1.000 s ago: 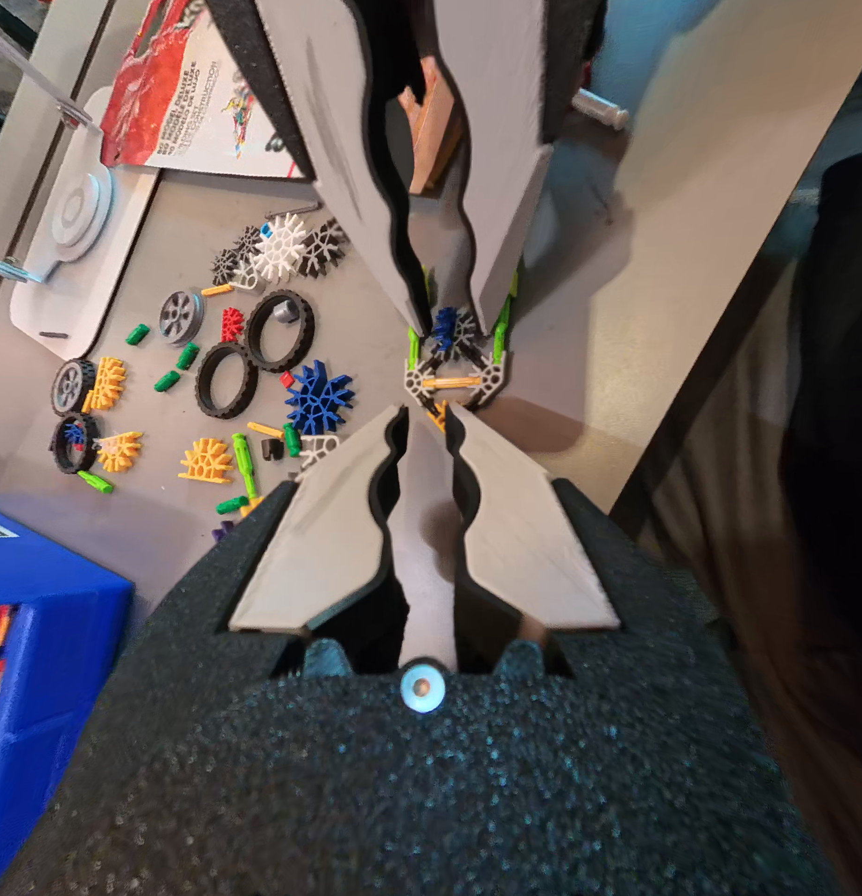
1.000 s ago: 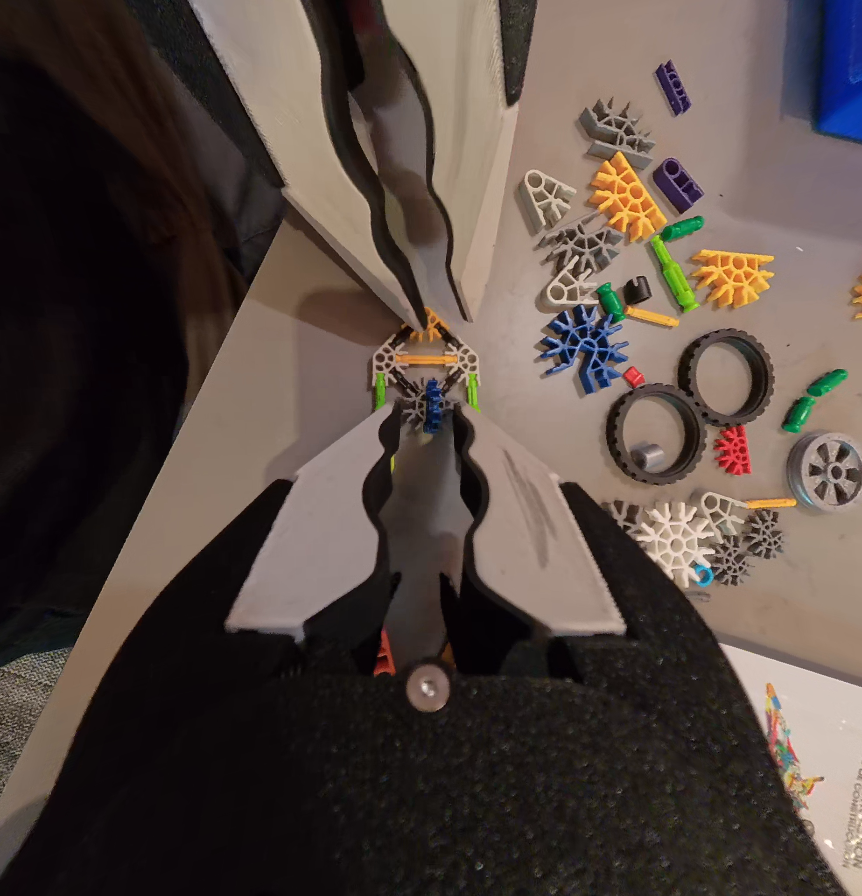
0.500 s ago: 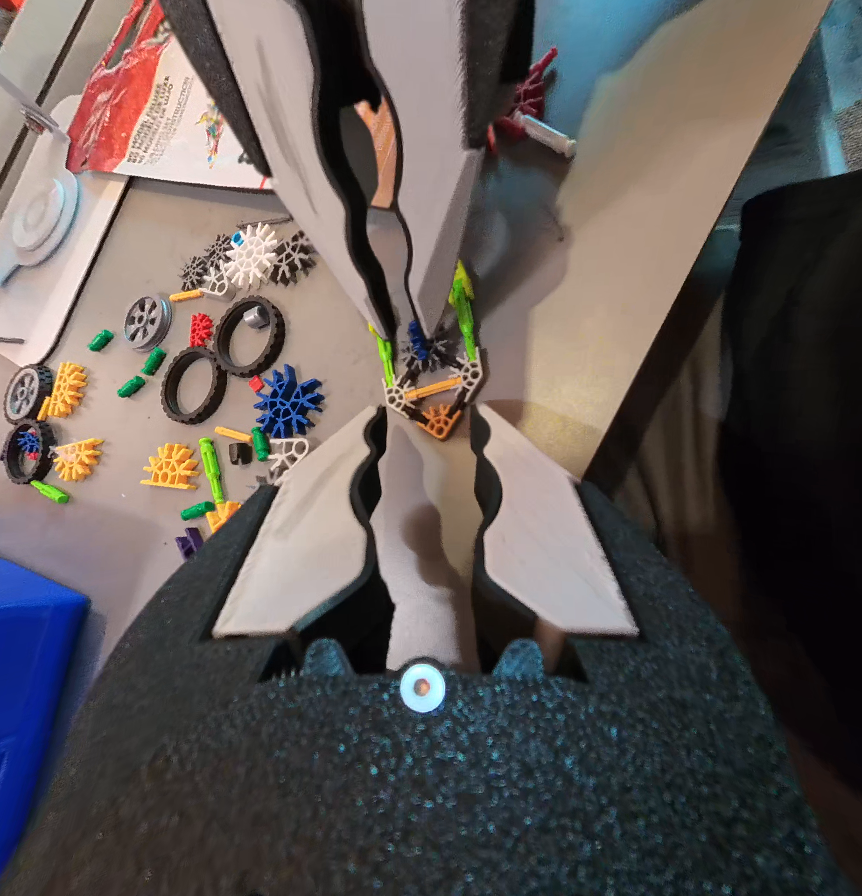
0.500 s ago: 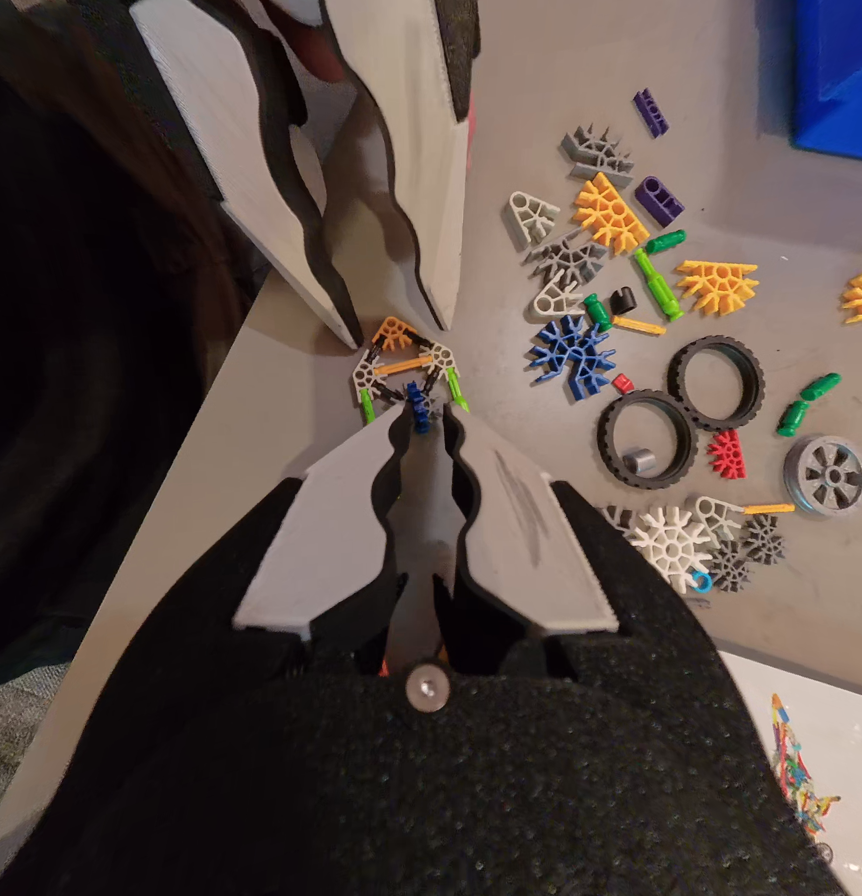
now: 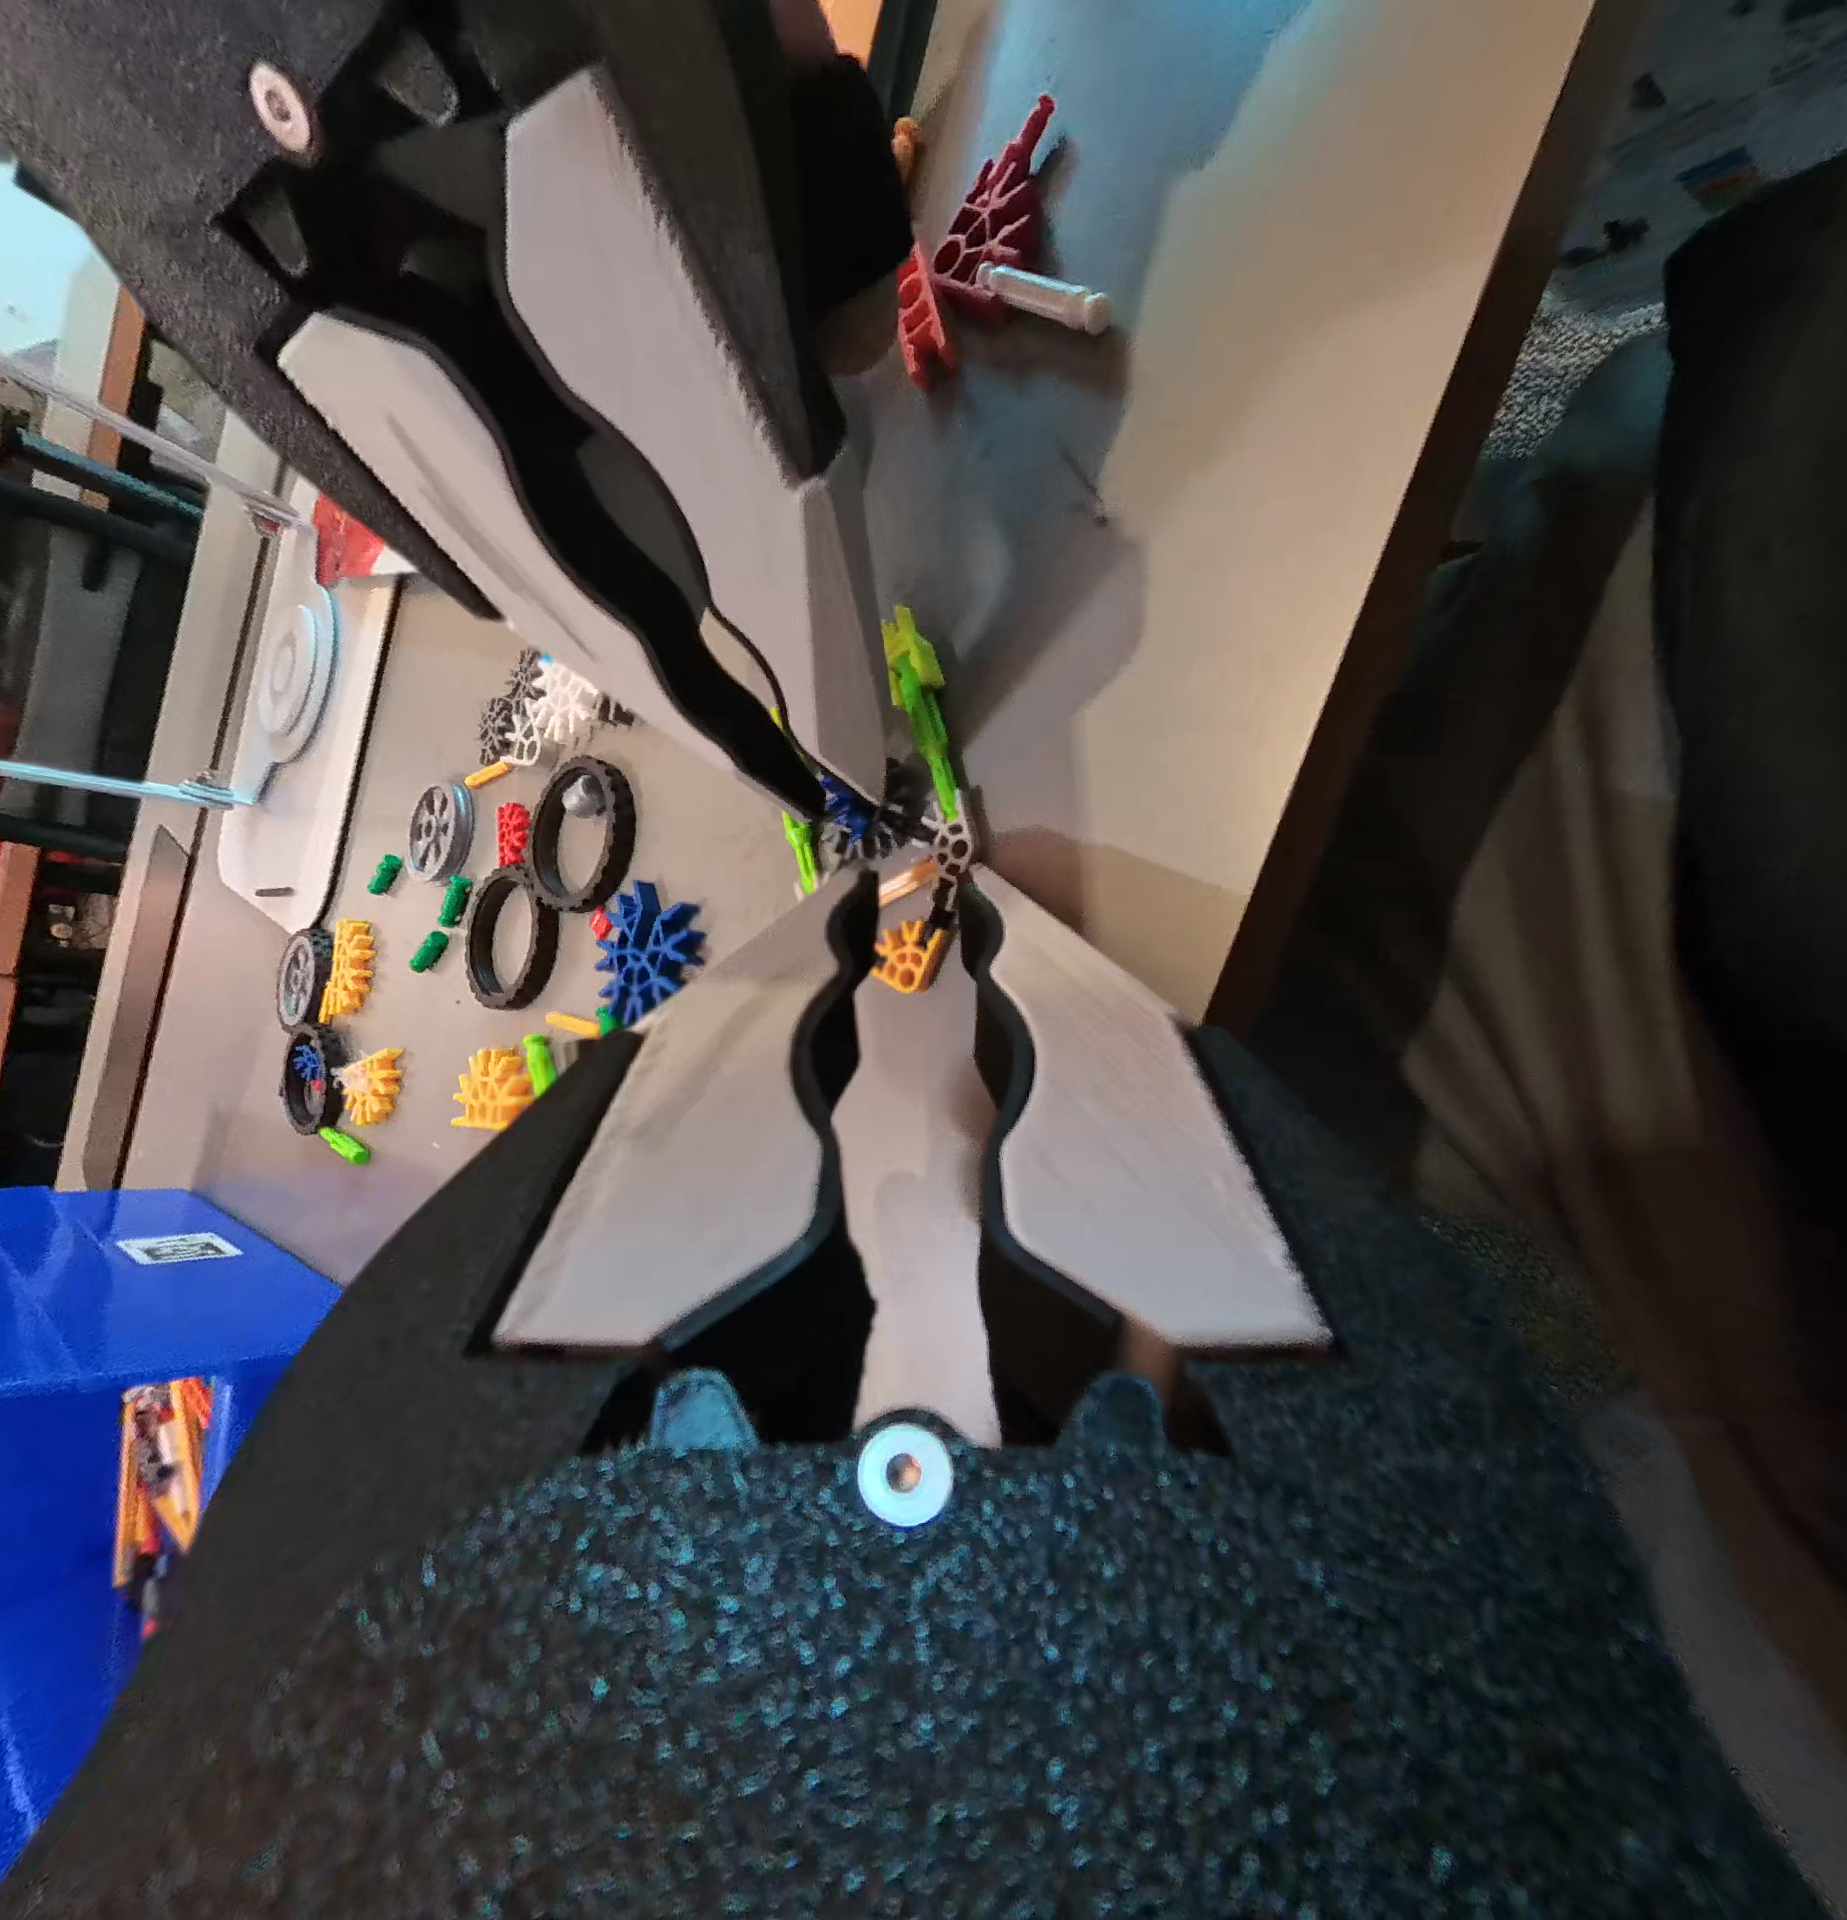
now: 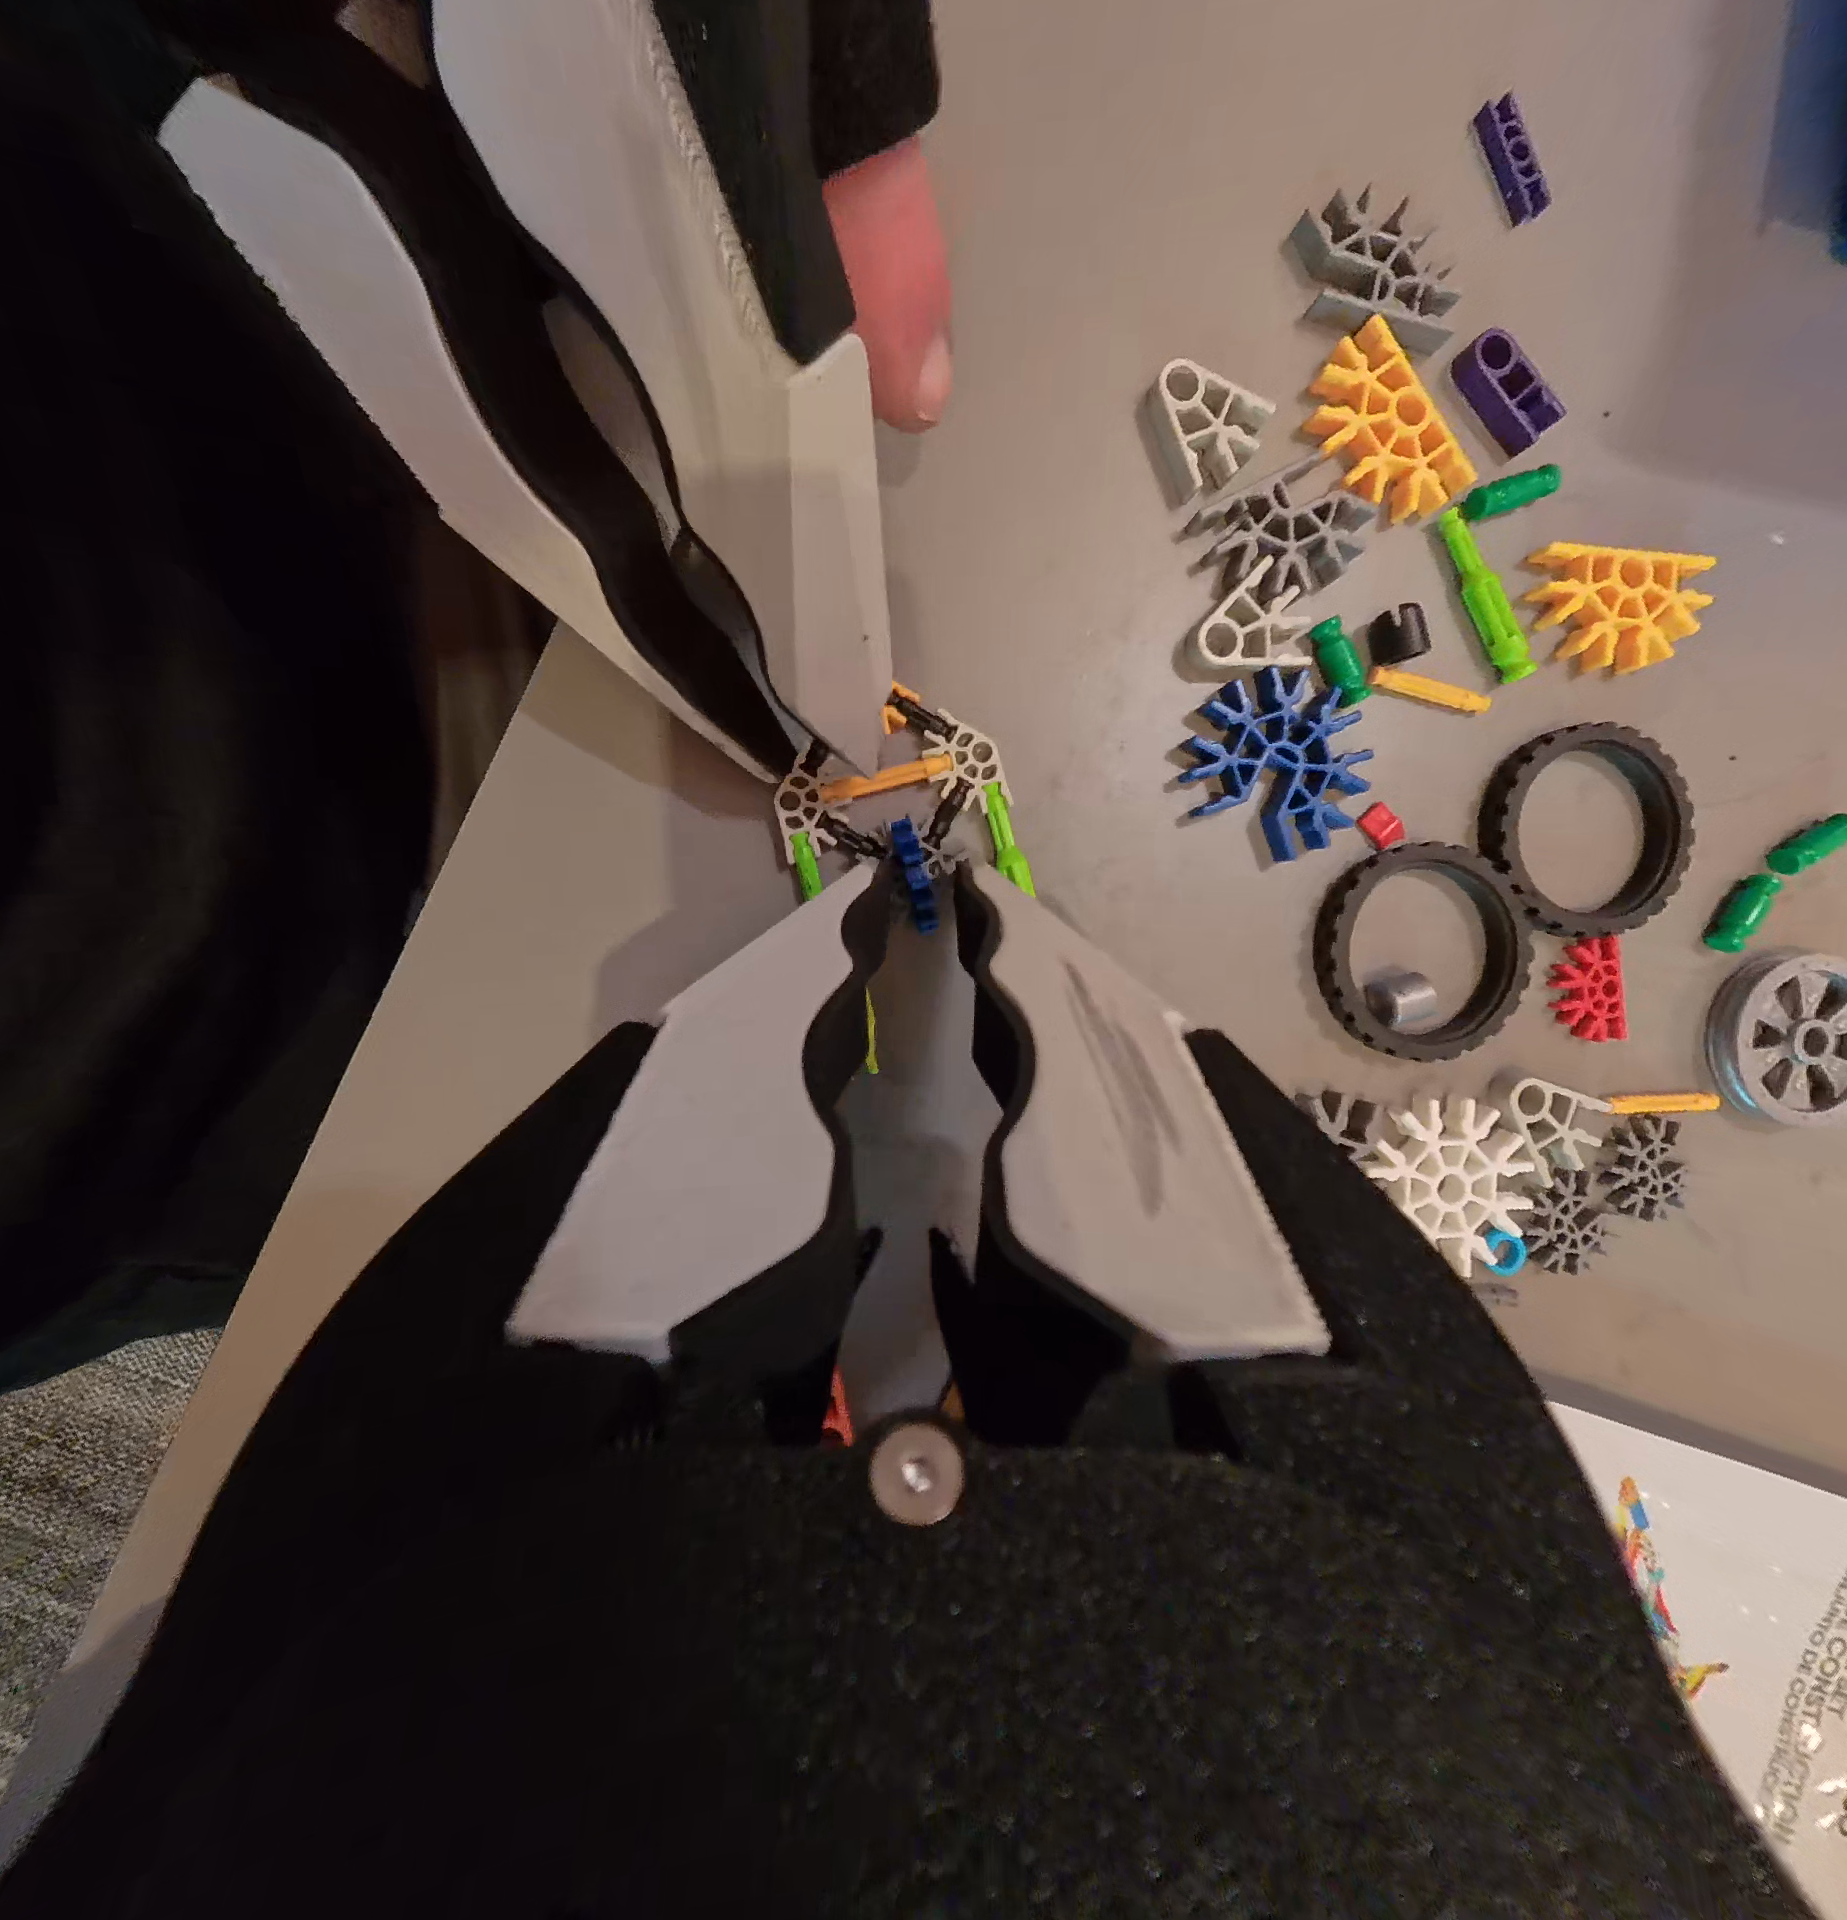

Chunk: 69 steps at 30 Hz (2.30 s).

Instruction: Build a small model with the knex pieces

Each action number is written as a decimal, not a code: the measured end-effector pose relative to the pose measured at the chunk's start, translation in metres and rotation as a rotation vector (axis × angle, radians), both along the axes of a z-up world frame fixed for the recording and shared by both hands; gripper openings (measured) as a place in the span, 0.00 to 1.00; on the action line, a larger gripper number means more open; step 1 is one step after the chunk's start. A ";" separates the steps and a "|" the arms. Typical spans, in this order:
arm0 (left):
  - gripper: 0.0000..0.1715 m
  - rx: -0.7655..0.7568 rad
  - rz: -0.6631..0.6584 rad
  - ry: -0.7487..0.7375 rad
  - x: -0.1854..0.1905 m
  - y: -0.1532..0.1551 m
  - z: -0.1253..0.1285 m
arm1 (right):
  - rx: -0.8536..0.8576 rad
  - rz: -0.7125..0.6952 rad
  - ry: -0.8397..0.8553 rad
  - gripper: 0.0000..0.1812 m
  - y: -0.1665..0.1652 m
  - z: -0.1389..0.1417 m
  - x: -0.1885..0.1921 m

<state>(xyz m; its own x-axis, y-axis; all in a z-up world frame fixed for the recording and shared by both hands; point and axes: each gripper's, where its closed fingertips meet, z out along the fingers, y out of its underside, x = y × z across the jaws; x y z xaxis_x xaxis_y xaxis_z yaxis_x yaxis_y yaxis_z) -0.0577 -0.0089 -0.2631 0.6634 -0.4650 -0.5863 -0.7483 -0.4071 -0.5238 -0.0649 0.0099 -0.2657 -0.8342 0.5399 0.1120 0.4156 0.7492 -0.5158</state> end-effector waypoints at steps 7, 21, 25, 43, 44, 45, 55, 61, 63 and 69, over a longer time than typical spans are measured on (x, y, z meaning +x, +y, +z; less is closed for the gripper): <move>0.07 -0.066 -0.069 0.012 0.009 0.003 -0.002 | 0.009 -0.005 -0.046 0.06 -0.002 0.000 0.001; 0.09 -0.107 -0.030 -0.112 0.008 0.004 -0.003 | 0.010 0.008 -0.098 0.07 -0.003 -0.001 0.001; 0.09 -0.127 -0.027 -0.161 0.009 0.001 -0.003 | -0.021 0.012 -0.105 0.07 -0.006 -0.001 0.002; 0.30 -0.301 -0.091 -0.287 0.024 -0.015 -0.002 | -0.059 0.006 -0.136 0.07 -0.009 -0.001 0.007; 0.31 -0.294 -0.085 -0.267 0.023 -0.015 -0.001 | -0.065 0.009 -0.139 0.07 -0.011 -0.001 0.008; 0.32 -0.293 -0.085 -0.251 0.023 -0.015 -0.001 | -0.072 0.015 -0.143 0.07 -0.013 -0.001 0.010; 0.36 -0.373 -0.114 -0.151 0.025 -0.028 -0.014 | -0.098 -0.003 -0.149 0.07 -0.014 -0.001 0.011; 0.37 -0.331 -0.131 -0.037 0.028 -0.031 -0.015 | -0.116 -0.006 -0.154 0.07 -0.017 -0.001 0.013; 0.36 -0.298 -0.122 -0.009 0.029 -0.031 -0.010 | -0.120 -0.009 -0.148 0.07 -0.017 -0.001 0.014; 0.33 -0.271 -0.111 0.067 0.024 -0.029 -0.019 | -0.120 -0.002 -0.147 0.07 -0.020 -0.001 0.015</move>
